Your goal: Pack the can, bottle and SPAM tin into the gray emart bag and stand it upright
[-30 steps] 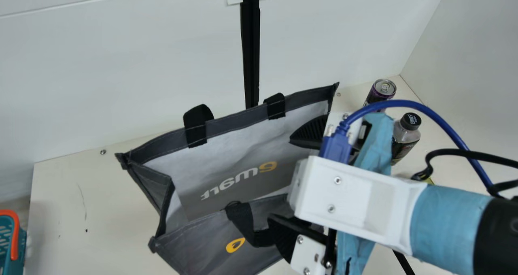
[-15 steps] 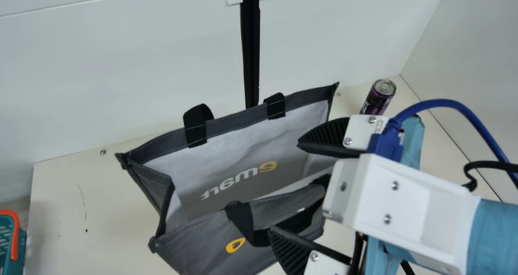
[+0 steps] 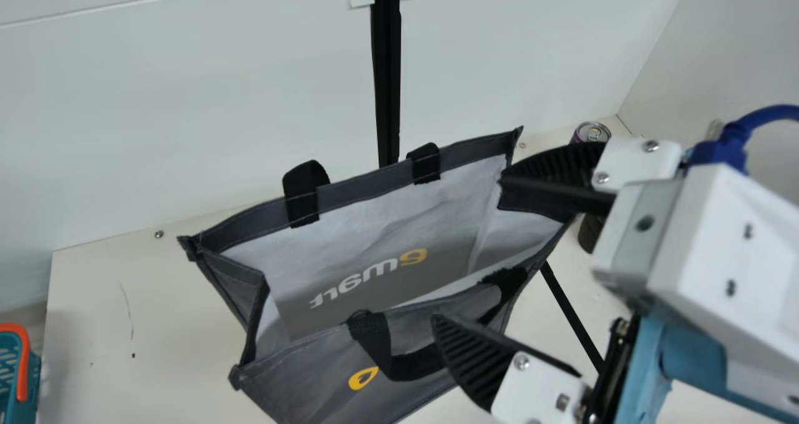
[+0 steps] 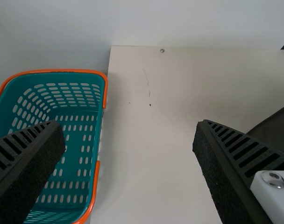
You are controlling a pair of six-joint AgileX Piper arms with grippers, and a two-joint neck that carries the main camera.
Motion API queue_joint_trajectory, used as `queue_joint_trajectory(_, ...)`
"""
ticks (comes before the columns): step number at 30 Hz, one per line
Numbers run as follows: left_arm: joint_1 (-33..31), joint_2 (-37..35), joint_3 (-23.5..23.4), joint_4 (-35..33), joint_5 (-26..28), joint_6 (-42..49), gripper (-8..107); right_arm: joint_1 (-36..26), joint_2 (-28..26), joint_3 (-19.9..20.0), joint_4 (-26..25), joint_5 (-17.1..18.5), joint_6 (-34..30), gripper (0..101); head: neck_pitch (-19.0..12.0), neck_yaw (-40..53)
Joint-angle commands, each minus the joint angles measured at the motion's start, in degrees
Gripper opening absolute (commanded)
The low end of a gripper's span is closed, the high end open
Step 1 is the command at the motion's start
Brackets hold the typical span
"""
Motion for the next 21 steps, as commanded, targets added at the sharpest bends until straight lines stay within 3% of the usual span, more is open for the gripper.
queue_joint_trajectory(1, 0.0, 0.0, 0.0, 0.0, 0.0, 0.0, 90, -1.49, 0.25, -0.79, -0.1, -0.06, 0.42, 95, -1.3, -0.05)
queue_joint_trajectory(21, 0.0, 0.0, 0.0, 0.0, 0.0, 0.0, 90, -18.31, 2.39, -3.95, 1.36, -0.06, 2.79, 95, -1.3, -0.05)
